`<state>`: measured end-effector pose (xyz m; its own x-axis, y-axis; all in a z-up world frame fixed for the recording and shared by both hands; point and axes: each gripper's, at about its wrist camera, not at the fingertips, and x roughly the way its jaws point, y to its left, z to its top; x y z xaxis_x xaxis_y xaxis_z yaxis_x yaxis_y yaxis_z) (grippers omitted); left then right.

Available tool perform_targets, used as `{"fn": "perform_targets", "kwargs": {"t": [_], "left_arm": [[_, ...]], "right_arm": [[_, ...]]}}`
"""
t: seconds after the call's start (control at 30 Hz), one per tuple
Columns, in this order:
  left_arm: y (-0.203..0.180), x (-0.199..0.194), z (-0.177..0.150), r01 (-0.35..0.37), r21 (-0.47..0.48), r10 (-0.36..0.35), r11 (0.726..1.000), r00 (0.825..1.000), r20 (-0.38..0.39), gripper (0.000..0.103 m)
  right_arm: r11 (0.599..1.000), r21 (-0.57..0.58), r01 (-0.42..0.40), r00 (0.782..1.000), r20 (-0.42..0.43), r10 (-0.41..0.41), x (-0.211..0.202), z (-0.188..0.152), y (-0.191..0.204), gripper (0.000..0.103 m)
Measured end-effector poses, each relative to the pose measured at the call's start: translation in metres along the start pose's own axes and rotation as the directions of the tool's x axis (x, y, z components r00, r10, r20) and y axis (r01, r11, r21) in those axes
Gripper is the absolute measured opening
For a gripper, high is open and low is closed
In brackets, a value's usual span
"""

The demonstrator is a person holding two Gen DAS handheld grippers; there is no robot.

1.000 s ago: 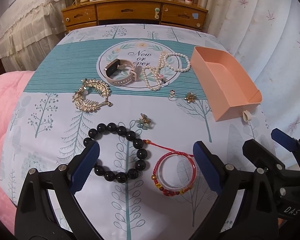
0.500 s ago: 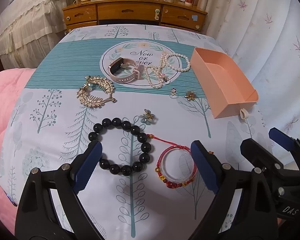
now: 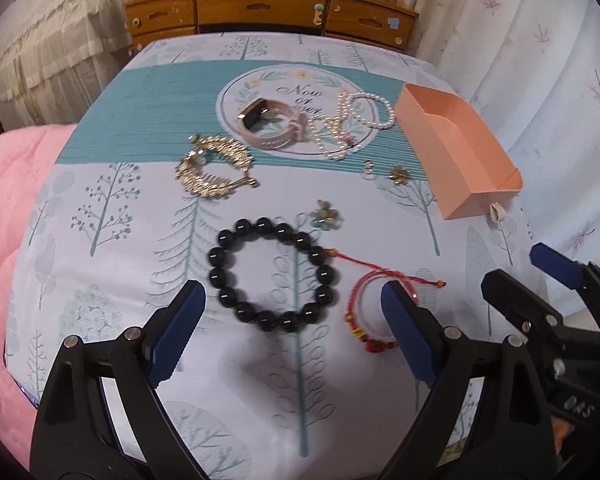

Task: Organize jewelry
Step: 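Grasp the black bead bracelet with the left tool while the right tool grasps the red string bracelet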

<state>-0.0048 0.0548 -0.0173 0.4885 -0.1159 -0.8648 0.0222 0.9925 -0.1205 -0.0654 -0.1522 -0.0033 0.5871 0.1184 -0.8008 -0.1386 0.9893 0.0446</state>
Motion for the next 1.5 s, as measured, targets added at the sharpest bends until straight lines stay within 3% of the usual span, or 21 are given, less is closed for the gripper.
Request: {"fn": "perform_targets", "kwargs": {"t": [0.13,0.43,0.6,0.83,0.93,1.0,1.07,1.1,1.13,1.17,1.23,1.43,1.5], "left_arm": [[0.028,0.007,0.003,-0.021,-0.034,0.019,0.999,0.999,-0.050,0.089],[0.064,0.029,-0.006,-0.054,-0.053,0.046,0.997,0.989,-0.141,0.089],[0.060,0.040,-0.001,-0.040,-0.050,0.031,0.998,0.984,-0.177,0.089],[0.049,0.064,0.013,-0.043,0.002,0.042,0.999,0.964,-0.261,0.089],[0.042,0.070,0.017,-0.066,0.047,0.076,0.997,0.959,-0.273,0.088],[0.035,0.073,0.020,-0.072,0.077,0.091,0.994,0.958,-0.271,0.087],[0.029,0.074,0.023,-0.063,0.094,0.085,0.994,0.962,-0.259,0.079],[0.027,0.072,0.025,-0.058,0.103,0.082,0.993,0.966,-0.246,0.067],[0.025,0.071,0.026,-0.056,0.107,0.080,0.993,0.968,-0.236,0.051],[0.023,0.070,0.028,-0.055,0.109,0.079,0.993,0.970,-0.228,0.043],[0.022,0.069,0.031,-0.049,0.100,0.071,0.994,0.972,-0.222,0.015],[0.043,0.065,0.042,0.051,-0.034,-0.058,0.998,0.969,-0.242,0.012],[0.046,0.060,0.044,0.054,-0.055,-0.065,0.997,0.972,-0.224,0.012]], "right_arm": [[0.999,-0.033,-0.008,0.998,-0.061,0.006,0.013,0.004,0.009,0.080],[0.992,-0.108,-0.060,0.972,-0.231,0.034,0.067,0.000,0.031,0.062],[0.987,-0.148,-0.064,0.953,-0.304,0.016,0.093,-0.002,0.038,0.055],[0.968,-0.248,-0.036,0.947,-0.319,-0.046,0.102,0.005,0.050,0.047],[0.952,-0.304,-0.043,0.951,-0.306,-0.055,0.102,0.005,0.059,0.034],[0.946,-0.319,-0.052,0.952,-0.301,-0.049,0.100,0.005,0.062,0.020],[0.945,-0.324,-0.057,0.954,-0.297,-0.044,0.100,0.005,0.064,0.011],[0.947,-0.317,-0.057,0.955,-0.294,-0.041,0.100,0.007,0.063,0.006],[0.952,-0.298,-0.066,0.955,-0.295,-0.026,0.100,0.008,0.061,0.006],[0.956,-0.283,-0.074,0.955,-0.297,-0.014,0.100,0.008,0.059,0.006],[0.966,-0.238,-0.102,0.953,-0.302,0.026,0.099,0.010,0.052,0.006],[0.975,-0.177,-0.138,0.956,-0.280,0.084,0.091,0.010,0.040,0.006],[0.976,-0.158,-0.153,0.960,-0.257,0.109,0.083,0.012,0.035,0.006]]}}
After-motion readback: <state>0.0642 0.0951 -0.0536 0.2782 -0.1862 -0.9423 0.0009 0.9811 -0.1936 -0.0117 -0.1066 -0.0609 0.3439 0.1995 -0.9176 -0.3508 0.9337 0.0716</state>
